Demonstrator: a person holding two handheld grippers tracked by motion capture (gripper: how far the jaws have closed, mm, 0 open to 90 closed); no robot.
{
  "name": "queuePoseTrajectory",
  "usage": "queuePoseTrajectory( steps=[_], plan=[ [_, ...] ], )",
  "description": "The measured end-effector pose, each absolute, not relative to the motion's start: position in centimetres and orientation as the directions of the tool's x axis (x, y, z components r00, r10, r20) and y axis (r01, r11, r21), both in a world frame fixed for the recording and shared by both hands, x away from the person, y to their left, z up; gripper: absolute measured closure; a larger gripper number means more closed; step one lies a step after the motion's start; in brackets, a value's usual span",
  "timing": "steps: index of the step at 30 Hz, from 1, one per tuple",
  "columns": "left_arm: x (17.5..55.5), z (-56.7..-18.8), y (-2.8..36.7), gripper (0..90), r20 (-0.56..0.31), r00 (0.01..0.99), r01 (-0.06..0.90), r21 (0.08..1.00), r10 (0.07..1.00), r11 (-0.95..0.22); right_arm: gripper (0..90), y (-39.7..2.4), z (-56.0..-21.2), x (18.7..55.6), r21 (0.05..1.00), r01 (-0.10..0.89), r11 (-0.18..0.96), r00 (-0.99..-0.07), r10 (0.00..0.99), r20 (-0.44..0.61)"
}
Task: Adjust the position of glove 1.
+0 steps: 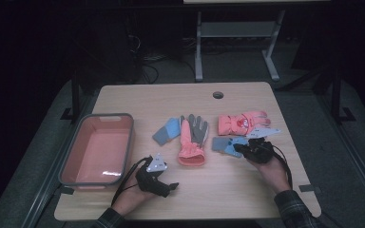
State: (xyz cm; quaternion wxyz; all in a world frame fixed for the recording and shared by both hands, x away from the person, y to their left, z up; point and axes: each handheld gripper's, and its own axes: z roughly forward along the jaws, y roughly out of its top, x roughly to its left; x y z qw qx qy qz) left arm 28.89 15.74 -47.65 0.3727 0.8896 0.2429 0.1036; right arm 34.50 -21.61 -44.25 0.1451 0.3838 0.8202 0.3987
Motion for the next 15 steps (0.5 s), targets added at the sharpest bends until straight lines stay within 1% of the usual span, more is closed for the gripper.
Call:
queuePoseTrajectory(
  steps=[4,10,14,15],
  plan=[
    [29.0,-47.7,15.8,11.5,0.004,0.863,0.351,0.715,0.506,-0.605,90.0,-21.0,-44.3,35.8,0.772,0.510,0.380,-0.675,0.732,0.086],
    [28.9,-47.6,15.8,11.5,0.003,0.861,0.355,0.712,0.509,-0.605,90.0,-19.2,-45.2,37.4,0.734,0.531,0.423,-0.686,0.724,0.080],
    [28.8,-47.6,15.6,11.5,-0.002,0.858,0.362,0.713,0.514,-0.601,90.0,-19.0,-45.9,38.2,0.724,0.551,0.416,-0.677,0.730,0.095],
    [28.9,-47.7,15.6,11.6,0.000,0.858,0.359,0.716,0.514,-0.599,90.0,-18.9,-46.2,38.5,0.713,0.551,0.434,-0.676,0.733,0.077]
  ],
)
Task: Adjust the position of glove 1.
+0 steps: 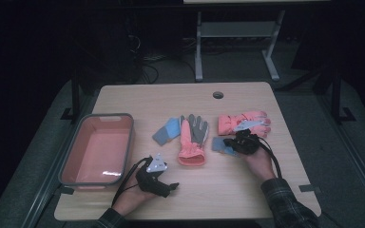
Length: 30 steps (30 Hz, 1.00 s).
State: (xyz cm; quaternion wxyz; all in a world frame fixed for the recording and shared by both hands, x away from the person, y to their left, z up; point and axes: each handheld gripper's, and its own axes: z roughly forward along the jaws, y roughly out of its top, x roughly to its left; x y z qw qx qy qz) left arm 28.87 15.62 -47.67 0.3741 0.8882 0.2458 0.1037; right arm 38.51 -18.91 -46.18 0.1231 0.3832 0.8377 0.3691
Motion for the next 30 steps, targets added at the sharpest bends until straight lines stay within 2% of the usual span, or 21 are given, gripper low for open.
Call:
queuePoseTrajectory(
  steps=[9,23,30],
  plan=[
    [28.9,-47.7,15.6,11.7,-0.001,0.857,0.361,0.714,0.515,-0.599,90.0,-18.8,-46.7,38.0,0.675,0.572,0.466,-0.685,0.724,0.081],
    [28.8,-47.7,15.6,11.7,-0.006,0.855,0.365,0.718,0.519,-0.593,90.0,-18.7,-46.3,34.1,0.646,0.558,0.521,-0.734,0.673,0.091],
    [28.8,-47.7,15.6,11.7,-0.006,0.855,0.366,0.715,0.519,-0.595,90.0,-18.5,-46.3,31.9,0.641,0.567,0.518,-0.750,0.646,0.142]
  ],
)
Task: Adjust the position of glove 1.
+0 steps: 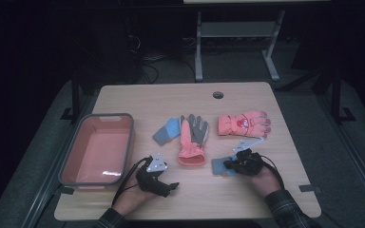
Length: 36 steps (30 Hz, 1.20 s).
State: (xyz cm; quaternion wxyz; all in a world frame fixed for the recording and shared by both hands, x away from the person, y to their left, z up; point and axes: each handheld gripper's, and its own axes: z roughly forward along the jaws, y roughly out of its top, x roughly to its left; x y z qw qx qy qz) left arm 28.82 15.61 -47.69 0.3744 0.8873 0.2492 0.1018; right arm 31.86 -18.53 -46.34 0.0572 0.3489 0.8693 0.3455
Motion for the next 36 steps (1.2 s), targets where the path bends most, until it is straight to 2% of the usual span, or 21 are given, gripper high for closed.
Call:
queuePoseTrajectory(
  steps=[13,17,23,30,36],
  plan=[
    [28.8,-47.7,15.6,11.7,-0.006,0.855,0.366,0.717,0.519,-0.594,89.9,-16.8,-46.1,28.8,0.635,0.501,0.588,-0.824,0.548,0.142],
    [28.8,-47.7,15.6,11.7,-0.005,0.855,0.364,0.719,0.519,-0.592,89.9,-18.7,-44.9,28.4,0.667,0.502,0.550,-0.797,0.593,0.111],
    [28.8,-47.7,15.6,11.7,-0.005,0.855,0.365,0.718,0.519,-0.593,89.9,-21.4,-45.1,29.9,0.658,0.561,0.502,-0.726,0.680,0.101],
    [28.8,-47.7,15.6,11.7,-0.001,0.856,0.362,0.715,0.517,-0.598,89.9,-20.5,-46.2,31.8,0.640,0.571,0.514,-0.721,0.687,0.090],
    [28.9,-47.7,15.6,11.7,-0.001,0.856,0.363,0.714,0.517,-0.598,89.9,-18.7,-46.4,32.1,0.640,0.546,0.542,-0.751,0.655,0.086]
  ],
)
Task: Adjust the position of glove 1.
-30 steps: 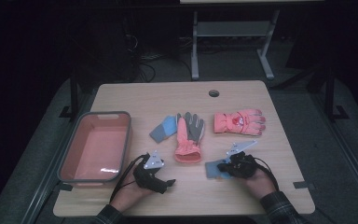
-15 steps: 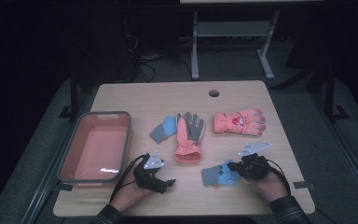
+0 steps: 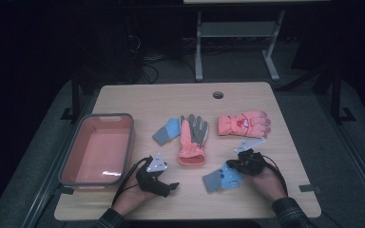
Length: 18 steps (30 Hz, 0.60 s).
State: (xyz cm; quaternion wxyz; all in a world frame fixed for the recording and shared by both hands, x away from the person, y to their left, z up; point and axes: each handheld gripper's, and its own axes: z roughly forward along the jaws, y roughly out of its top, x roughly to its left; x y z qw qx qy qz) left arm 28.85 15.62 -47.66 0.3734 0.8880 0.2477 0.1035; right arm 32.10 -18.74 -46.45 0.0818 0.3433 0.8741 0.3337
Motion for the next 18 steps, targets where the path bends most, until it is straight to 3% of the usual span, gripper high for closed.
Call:
queuePoseTrajectory(
  steps=[12,15,18],
  plan=[
    [28.9,-47.7,15.6,11.7,0.001,0.856,0.360,0.715,0.516,-0.599,89.4,-15.7,-46.2,31.1,0.649,0.480,0.590,-0.810,0.582,0.070],
    [28.9,-47.7,15.6,11.7,0.000,0.856,0.361,0.716,0.517,-0.598,83.2,-16.5,-45.9,31.3,0.665,0.489,0.565,-0.794,0.604,0.072],
    [28.8,-47.7,15.6,11.8,0.000,0.854,0.362,0.718,0.520,-0.595,69.8,-17.6,-45.6,31.5,0.682,0.503,0.530,-0.768,0.636,0.072]
  ],
)
